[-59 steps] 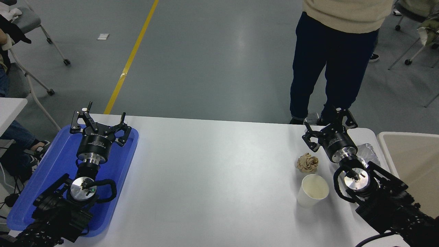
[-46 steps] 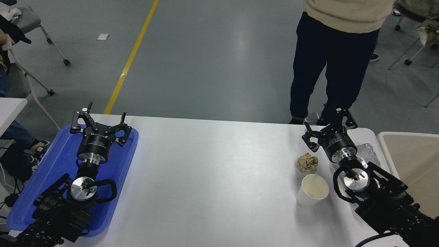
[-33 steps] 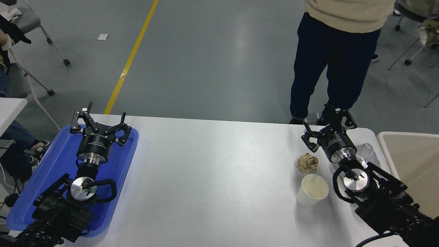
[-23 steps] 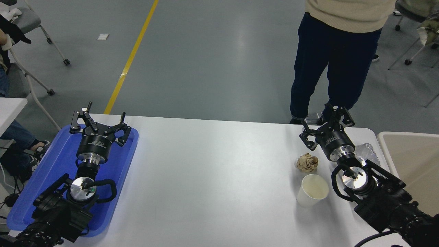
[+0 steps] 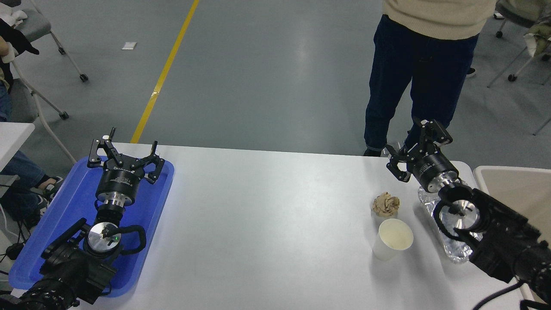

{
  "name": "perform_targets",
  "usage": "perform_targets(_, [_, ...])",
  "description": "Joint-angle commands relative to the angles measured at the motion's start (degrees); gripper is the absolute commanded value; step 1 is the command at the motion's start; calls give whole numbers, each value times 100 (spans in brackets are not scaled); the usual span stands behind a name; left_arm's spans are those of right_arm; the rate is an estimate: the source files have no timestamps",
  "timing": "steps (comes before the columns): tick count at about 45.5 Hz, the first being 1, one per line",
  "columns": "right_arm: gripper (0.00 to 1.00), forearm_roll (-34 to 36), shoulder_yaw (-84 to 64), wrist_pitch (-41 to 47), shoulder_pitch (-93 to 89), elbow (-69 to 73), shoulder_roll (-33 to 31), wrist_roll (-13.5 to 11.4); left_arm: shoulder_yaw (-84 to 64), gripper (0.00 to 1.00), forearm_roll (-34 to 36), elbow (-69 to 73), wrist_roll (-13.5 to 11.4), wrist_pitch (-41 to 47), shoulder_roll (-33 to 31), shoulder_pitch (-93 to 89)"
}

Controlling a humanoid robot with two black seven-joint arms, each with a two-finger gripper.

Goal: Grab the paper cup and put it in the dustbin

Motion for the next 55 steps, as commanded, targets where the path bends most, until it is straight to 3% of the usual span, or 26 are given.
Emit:
perform_targets(1, [100,-253,-1764,-110,941,766,-1156,-9,3,100,2,0,7,0,9,0])
perform_targets(10, [100,-349,-3890,-110,2145,1327,-1586,-18,12,100,10,0,7,-9,9,-9])
perform_targets(17, [100,-1324,-5824,-259,3393,2162,-1736,-18,12,100,10,0,7,-9,9,-9])
perform_targets(31, [100,-2555,-8259,-409,5388,3279,-1763,-27,12,100,10,0,7,-9,9,-9])
perform_targets(46, [100,-3601,-10456,-374,7068,4702,-902,-27,12,100,10,0,7,-9,18,-9])
perform_targets(55, [100,-3637,-10924,-190,7885,5125,-594,-9,12,100,10,0,16,-9,18,-9])
